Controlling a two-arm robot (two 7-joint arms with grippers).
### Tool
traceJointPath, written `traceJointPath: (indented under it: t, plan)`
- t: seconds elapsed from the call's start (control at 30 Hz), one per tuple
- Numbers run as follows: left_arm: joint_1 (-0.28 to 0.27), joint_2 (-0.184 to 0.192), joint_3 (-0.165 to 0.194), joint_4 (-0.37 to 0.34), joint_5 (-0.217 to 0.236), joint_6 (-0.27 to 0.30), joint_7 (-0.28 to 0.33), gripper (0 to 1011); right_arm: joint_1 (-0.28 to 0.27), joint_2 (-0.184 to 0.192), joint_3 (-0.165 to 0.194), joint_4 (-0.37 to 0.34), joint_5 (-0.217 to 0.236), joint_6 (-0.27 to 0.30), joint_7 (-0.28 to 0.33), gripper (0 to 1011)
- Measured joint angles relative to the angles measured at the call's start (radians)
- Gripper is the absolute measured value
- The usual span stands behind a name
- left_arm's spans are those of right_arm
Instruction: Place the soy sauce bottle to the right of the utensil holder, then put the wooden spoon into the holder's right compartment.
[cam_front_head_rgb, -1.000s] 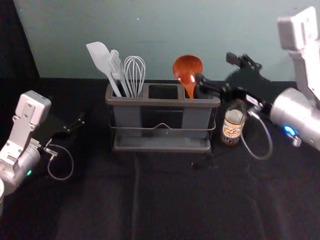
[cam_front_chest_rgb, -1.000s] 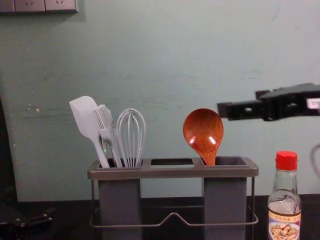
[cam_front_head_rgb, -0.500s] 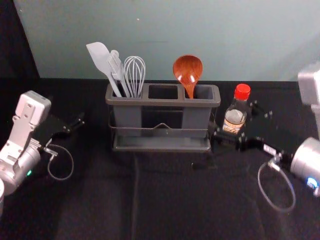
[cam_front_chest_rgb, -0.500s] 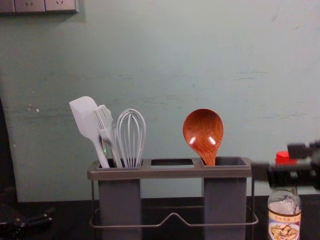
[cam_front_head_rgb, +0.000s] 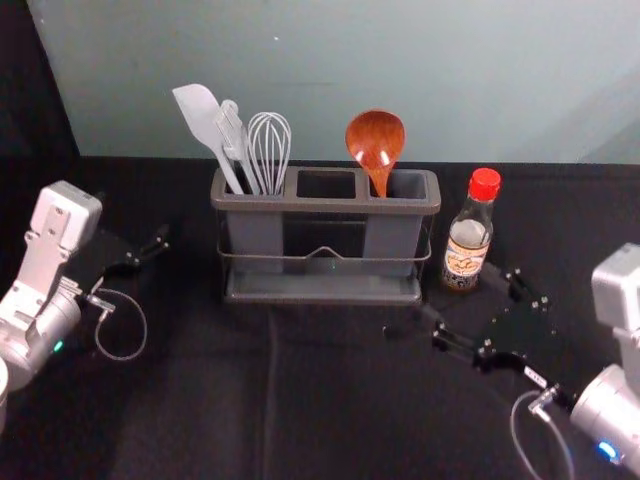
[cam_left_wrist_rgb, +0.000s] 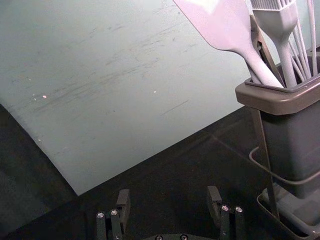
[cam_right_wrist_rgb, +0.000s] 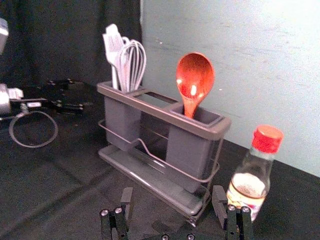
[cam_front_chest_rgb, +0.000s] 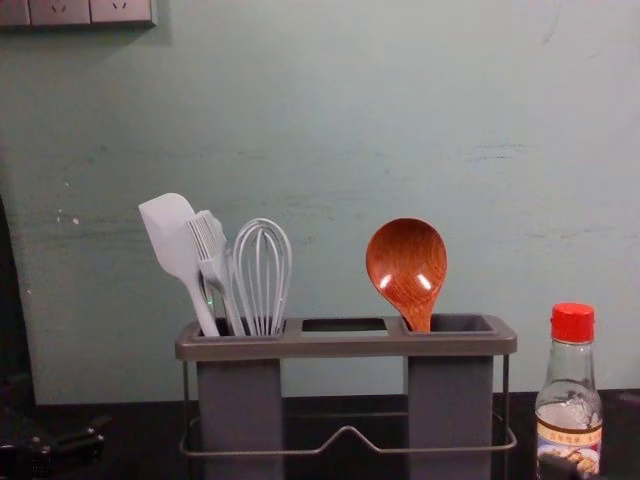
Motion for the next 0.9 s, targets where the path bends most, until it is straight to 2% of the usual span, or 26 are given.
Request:
traceJointPath:
  t: [0.2,0.37,0.67,0.9]
  plan:
    - [0.000,0.000,0.000,0.000,0.000,0.000,0.000,1005,-0.038,-0.057,-0.005,0.043,-0.085,-0.109,-0.080,1003]
    - [0.000,0.000,0.000,0.000,0.000,0.000,0.000,1005,-0.054,-0.108,0.011,0.073,-0.136,-0.161,-0.150,1002]
    - [0.000,0.000,0.000,0.000,0.000,0.000,0.000,1005,-0.045,-0.171,0.048,0.124,-0.173,-0.220,-0.213,1003]
    - [0.000,0.000,0.000,0.000,0.000,0.000,0.000,1005,-0.036,-0.188,0.063,0.136,-0.168,-0.229,-0.201,1003]
